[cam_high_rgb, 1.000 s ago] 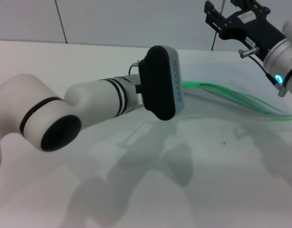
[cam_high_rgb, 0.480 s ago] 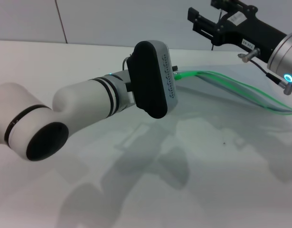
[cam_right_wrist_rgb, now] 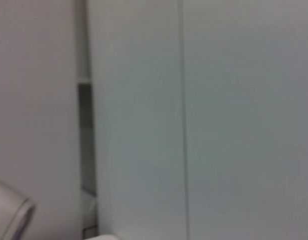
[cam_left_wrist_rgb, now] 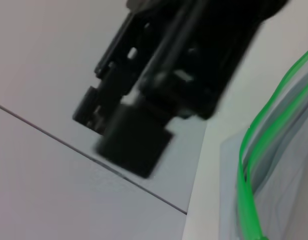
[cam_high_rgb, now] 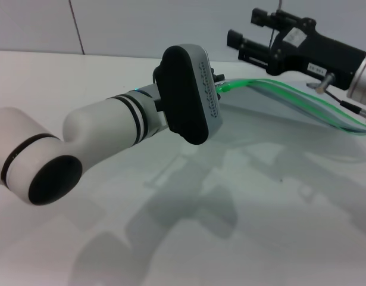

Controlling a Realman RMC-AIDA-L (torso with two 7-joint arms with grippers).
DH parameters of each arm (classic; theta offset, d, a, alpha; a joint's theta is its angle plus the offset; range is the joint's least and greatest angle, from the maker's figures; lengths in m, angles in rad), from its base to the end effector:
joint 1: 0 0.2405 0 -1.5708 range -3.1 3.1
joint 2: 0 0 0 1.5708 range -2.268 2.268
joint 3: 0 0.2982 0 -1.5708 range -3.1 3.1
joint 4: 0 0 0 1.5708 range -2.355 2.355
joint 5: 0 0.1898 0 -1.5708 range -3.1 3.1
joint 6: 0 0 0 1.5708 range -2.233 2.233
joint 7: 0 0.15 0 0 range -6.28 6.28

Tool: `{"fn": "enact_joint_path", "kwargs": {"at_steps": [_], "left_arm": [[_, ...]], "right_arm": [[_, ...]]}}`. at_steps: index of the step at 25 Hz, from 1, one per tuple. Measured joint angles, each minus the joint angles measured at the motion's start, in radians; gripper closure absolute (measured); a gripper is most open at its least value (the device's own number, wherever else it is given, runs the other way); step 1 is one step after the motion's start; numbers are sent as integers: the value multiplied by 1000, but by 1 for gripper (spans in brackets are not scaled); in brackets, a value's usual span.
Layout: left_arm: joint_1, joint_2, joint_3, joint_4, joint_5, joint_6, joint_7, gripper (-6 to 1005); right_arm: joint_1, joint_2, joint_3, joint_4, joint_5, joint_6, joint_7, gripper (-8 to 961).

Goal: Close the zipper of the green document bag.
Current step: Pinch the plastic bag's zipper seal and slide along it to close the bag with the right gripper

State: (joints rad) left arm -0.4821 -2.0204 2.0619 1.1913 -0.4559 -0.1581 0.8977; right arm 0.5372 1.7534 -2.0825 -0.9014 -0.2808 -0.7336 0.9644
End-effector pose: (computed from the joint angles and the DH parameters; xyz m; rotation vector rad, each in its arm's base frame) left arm -0.1716 0.3888 -0.0903 -2.2206 0.4388 0.0377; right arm 0.1944 0.4004 -0.0003 -2.3977 0.3294 0.8972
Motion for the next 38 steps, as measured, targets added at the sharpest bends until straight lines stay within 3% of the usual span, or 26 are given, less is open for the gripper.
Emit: {"fn": "enact_joint_path", "kwargs": {"at_steps": [2, 3, 4, 9, 15, 16, 17, 26, 38], "left_arm": [[2, 0, -2, 0, 0, 0, 1, 944], [3, -1, -3, 1, 0, 0, 1, 944], [5, -2, -5, 3, -1, 0, 2, 944], [13, 0, -7, 22, -1, 0, 0, 944], [18, -2, -8, 28, -16, 12, -6, 944], [20, -2, -9, 30, -26, 19, -7, 944], [22, -1, -9, 33, -36, 21, -6, 944], [21, 4, -8, 38, -68, 17, -1, 944], [24, 3, -17, 49, -69, 15, -7, 943]], "right_arm": [[1, 9, 46, 16, -107, -34, 51, 246], [-1, 26, 92, 26, -200, -47, 73, 246], [-1, 26, 92, 26, -200, -47, 73, 246], [-12, 79, 216, 38, -427, -49, 93, 246], [-15, 120, 360, 73, -631, -133, 123, 245], [-15, 145, 412, 78, -714, -137, 120, 245], [-15, 145, 412, 78, -714, -137, 120, 245], [-57, 262, 626, 6, -1067, -142, 111, 245], [-110, 271, 652, -63, -1095, -180, 28, 245]]}}
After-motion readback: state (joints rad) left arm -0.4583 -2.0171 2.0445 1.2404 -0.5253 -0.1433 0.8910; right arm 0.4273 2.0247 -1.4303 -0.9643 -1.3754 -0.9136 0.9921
